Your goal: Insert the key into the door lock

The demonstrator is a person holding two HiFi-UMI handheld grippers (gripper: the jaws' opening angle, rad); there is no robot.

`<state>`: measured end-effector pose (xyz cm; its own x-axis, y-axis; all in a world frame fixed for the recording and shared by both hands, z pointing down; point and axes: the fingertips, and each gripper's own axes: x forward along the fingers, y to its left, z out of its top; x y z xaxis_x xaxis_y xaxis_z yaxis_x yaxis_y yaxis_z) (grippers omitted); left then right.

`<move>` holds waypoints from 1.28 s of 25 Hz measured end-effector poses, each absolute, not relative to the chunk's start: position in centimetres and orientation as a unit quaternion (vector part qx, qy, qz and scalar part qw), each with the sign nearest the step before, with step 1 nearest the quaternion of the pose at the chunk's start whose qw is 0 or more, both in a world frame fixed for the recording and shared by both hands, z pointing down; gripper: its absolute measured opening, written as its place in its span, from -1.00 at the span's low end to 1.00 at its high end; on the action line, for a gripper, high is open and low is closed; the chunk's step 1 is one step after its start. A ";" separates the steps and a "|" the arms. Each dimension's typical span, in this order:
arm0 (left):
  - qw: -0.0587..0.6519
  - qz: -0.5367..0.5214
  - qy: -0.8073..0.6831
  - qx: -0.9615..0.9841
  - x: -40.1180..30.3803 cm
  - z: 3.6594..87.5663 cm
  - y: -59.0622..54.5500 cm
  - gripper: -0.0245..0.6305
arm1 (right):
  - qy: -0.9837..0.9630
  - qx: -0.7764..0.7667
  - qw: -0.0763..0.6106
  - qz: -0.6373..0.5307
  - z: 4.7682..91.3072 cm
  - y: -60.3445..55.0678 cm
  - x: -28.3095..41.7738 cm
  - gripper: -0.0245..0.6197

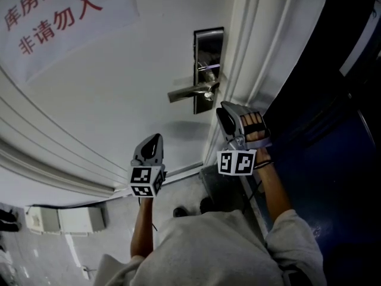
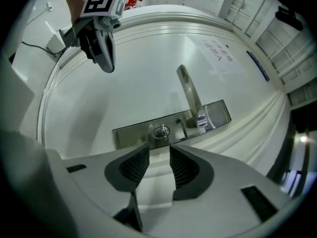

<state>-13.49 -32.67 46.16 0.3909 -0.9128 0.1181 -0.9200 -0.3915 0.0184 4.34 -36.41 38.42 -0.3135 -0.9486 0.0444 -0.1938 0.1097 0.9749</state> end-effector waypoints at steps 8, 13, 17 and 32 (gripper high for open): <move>0.037 0.043 -0.553 0.831 -13.2 45.8 -32.9 -0.87 | -0.738 0.482 0.298 -0.365 39.2 -35.3 5.3 -0.74; 0.035 0.041 -0.558 0.828 -13.6 45.4 -33.0 -0.87 | -0.783 0.506 0.245 -0.267 40.0 -35.5 5.8 -0.83; 0.031 0.040 -0.562 0.825 -14.0 45.0 -33.1 -0.87 | -0.818 0.517 0.182 -0.176 40.9 -35.7 6.3 -0.85; 0.031 0.041 -0.586 0.809 -16.1 44.8 -32.9 -0.87 | -0.839 0.528 0.113 -0.067 43.4 -35.4 7.1 -0.86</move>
<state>-16.10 -32.86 44.78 0.3102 -0.9452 0.1018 -0.9502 -0.3116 0.0021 7.05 -35.38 43.42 -0.4177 -0.9008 0.1189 -0.8703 0.4343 0.2325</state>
